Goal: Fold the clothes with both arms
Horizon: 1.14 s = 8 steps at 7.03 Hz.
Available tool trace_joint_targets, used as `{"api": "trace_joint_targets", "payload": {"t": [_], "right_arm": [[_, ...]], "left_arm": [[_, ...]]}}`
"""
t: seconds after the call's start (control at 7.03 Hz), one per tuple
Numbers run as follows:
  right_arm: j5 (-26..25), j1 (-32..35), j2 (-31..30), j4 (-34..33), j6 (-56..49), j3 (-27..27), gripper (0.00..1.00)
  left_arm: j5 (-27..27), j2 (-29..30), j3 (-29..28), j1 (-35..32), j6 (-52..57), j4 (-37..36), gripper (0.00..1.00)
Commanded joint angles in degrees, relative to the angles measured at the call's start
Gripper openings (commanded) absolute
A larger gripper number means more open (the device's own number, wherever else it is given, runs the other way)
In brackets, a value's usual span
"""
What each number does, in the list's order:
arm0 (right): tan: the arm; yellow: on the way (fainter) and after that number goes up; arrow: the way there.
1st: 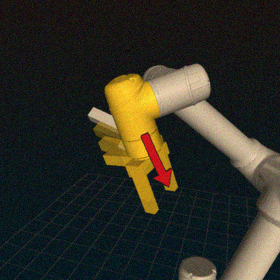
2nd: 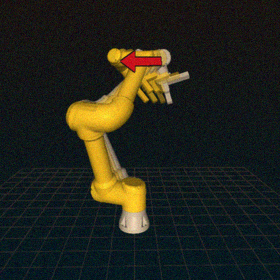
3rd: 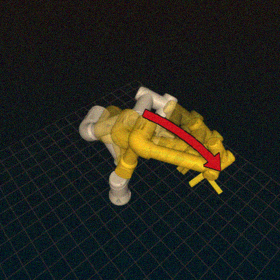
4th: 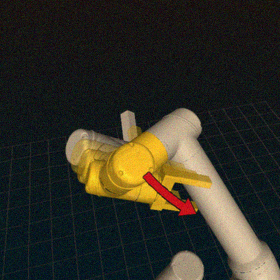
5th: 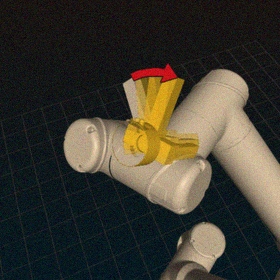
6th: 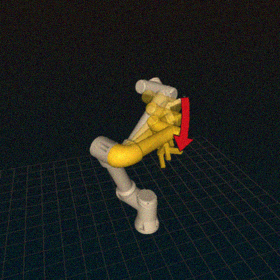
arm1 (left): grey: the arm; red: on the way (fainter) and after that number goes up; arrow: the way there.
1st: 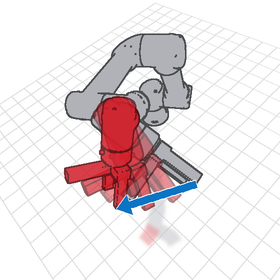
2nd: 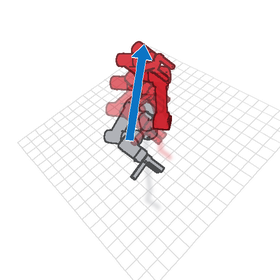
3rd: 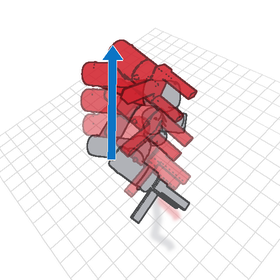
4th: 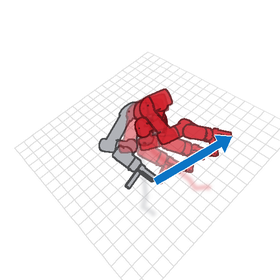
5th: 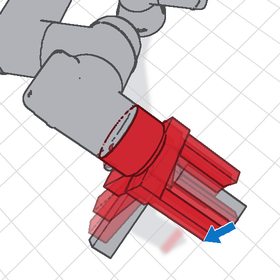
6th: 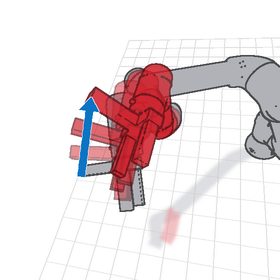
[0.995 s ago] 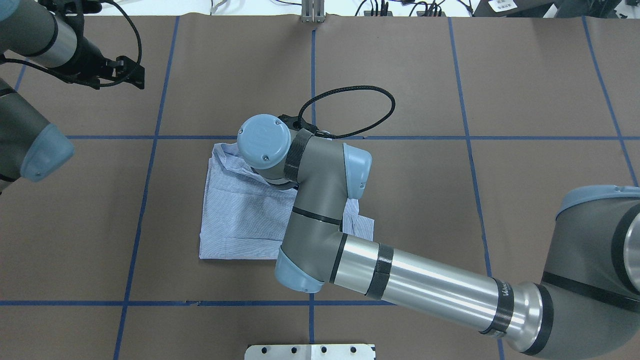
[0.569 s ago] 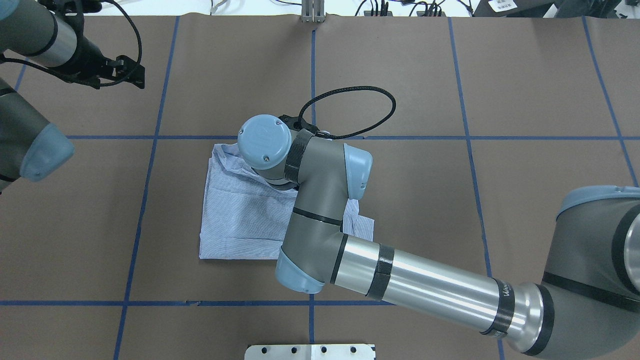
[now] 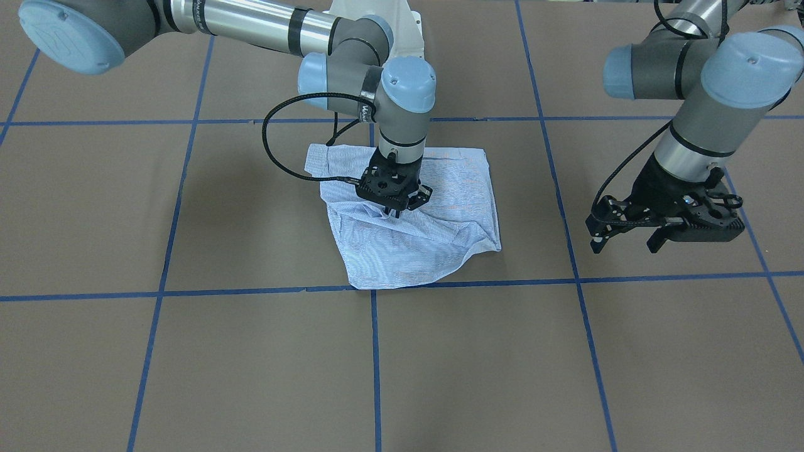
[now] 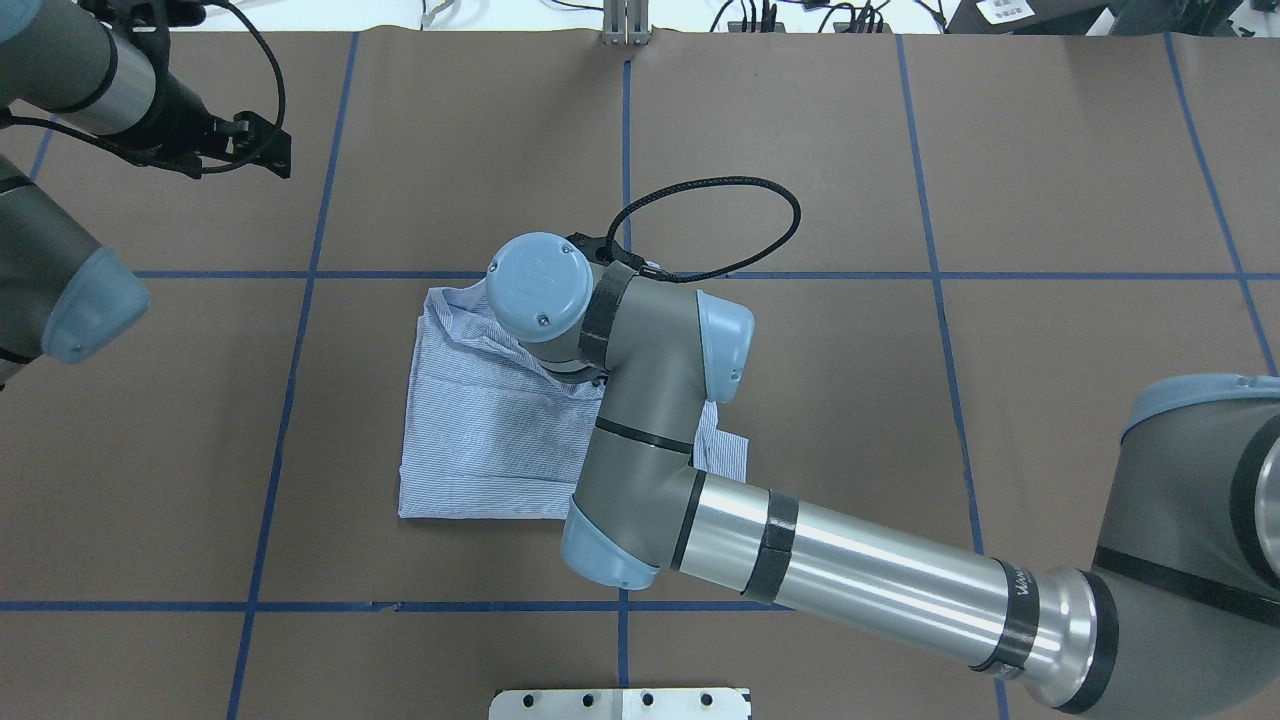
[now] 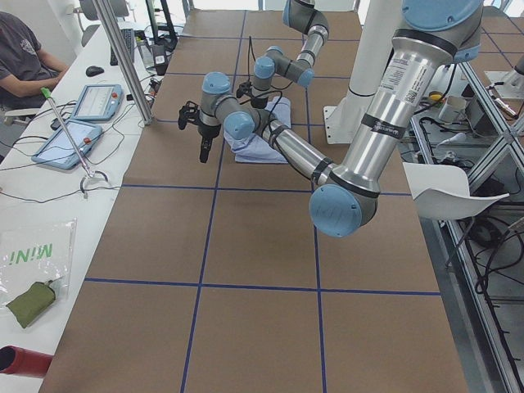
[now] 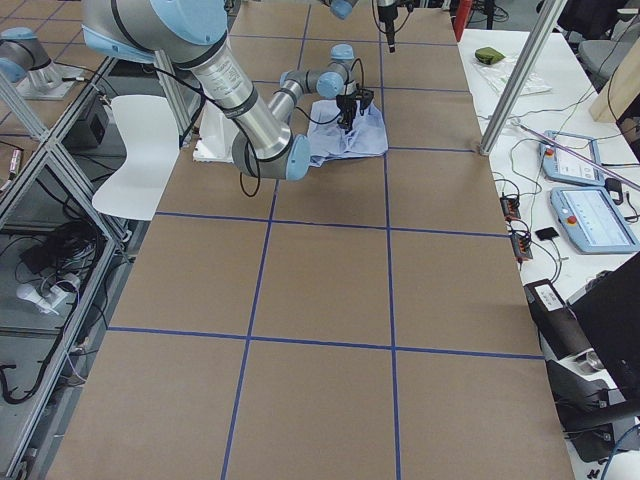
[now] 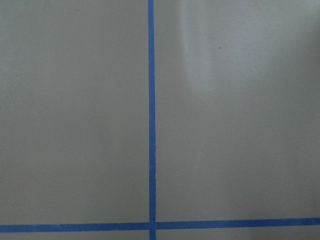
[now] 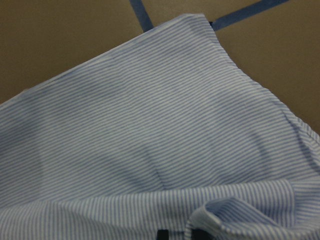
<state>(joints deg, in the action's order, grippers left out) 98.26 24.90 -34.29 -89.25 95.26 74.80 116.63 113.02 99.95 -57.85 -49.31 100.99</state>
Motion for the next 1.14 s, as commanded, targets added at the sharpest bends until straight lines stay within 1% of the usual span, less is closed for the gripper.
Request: {"api": "trace_joint_targets", "payload": {"t": [0.0,0.14,0.28,0.57,0.85,1.0], "right_arm": [[0.2,-0.1,-2.4,-0.4,0.0,3.8,0.23],[0.2,-0.4,-2.8,-0.4,0.0,4.2,0.06],[0.2,-0.8,-2.9,-0.4,0.0,4.2,0.0],[0.2,-1.3,-2.6,-0.4,0.0,4.5,0.0],[0.2,-1.2,-2.4,-0.5,-0.1,6.3,0.0],[-0.5,-0.1,-2.3,-0.2,-0.7,6.2,0.0]], "left_arm": [[0.0,0.0,-0.1,0.0,0.0,0.0,1.0],[0.0,0.0,-0.2,0.1,-0.1,0.1,1.0],[0.1,0.1,-0.3,0.2,-0.1,0.2,1.0],[0.0,0.0,-0.4,0.2,-0.1,0.3,1.0],[0.0,0.1,-0.4,0.2,-0.1,0.3,1.0],[0.0,0.1,-0.3,0.2,-0.1,0.3,1.0]]}}
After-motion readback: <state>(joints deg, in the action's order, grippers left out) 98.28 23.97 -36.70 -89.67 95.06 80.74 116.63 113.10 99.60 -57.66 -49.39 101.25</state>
